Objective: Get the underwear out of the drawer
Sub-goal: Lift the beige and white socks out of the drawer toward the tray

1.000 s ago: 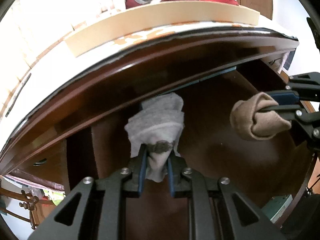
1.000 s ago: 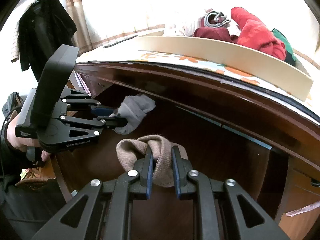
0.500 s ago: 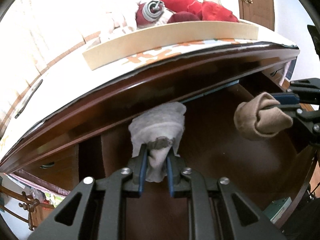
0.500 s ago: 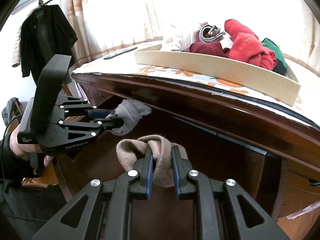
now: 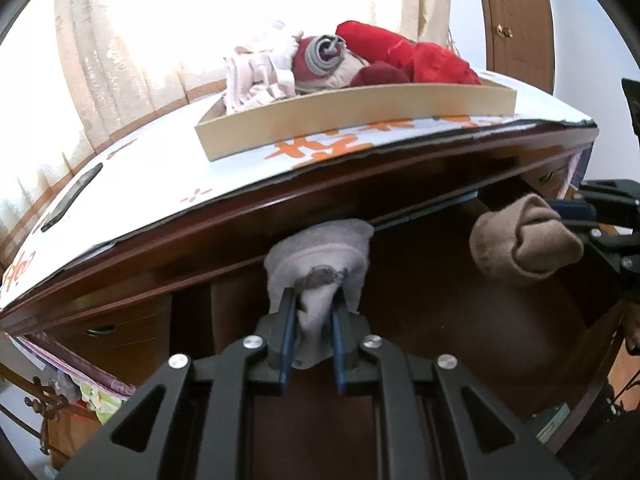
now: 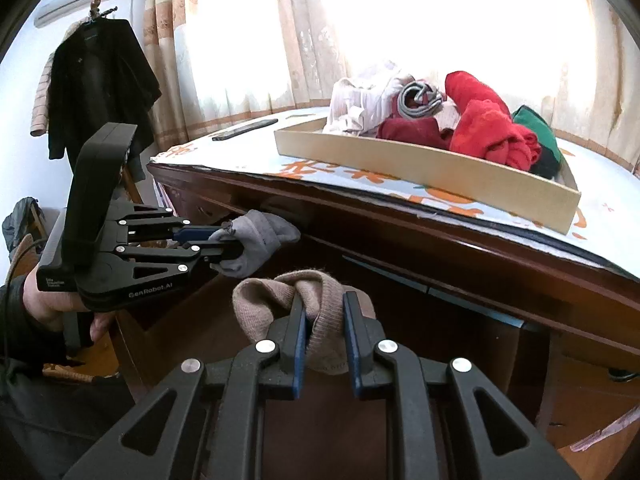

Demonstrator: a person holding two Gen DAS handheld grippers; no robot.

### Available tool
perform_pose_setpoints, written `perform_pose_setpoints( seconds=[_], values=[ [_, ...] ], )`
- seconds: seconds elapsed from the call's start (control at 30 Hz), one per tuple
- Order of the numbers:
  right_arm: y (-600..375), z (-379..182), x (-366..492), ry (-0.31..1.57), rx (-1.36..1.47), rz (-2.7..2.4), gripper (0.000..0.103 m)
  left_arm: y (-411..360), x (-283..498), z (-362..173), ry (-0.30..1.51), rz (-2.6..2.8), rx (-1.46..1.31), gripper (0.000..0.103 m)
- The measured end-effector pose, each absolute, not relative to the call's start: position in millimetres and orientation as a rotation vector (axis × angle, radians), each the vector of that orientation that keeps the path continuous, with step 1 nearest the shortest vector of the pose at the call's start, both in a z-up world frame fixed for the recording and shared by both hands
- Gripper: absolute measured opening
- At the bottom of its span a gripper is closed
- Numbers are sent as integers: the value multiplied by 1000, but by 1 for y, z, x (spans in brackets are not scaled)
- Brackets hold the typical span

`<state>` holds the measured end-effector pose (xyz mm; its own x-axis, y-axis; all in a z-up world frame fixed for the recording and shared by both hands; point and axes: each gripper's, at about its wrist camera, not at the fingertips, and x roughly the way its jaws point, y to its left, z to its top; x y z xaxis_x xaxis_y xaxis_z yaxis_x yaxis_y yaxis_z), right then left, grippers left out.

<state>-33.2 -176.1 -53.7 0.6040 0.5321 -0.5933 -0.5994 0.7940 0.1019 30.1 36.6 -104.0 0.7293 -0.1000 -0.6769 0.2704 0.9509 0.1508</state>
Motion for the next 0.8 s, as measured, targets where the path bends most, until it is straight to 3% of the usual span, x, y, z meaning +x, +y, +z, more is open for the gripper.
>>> perform_pose_setpoints(
  seconds=[0.5, 0.8],
  values=[
    [-173, -46, -37, 590, -138, 657, 19, 40, 26, -83, 640, -206, 202, 12],
    [-168, -5, -33, 525, -141, 687, 19, 37, 26, -46, 556, -221, 200, 10]
  ],
)
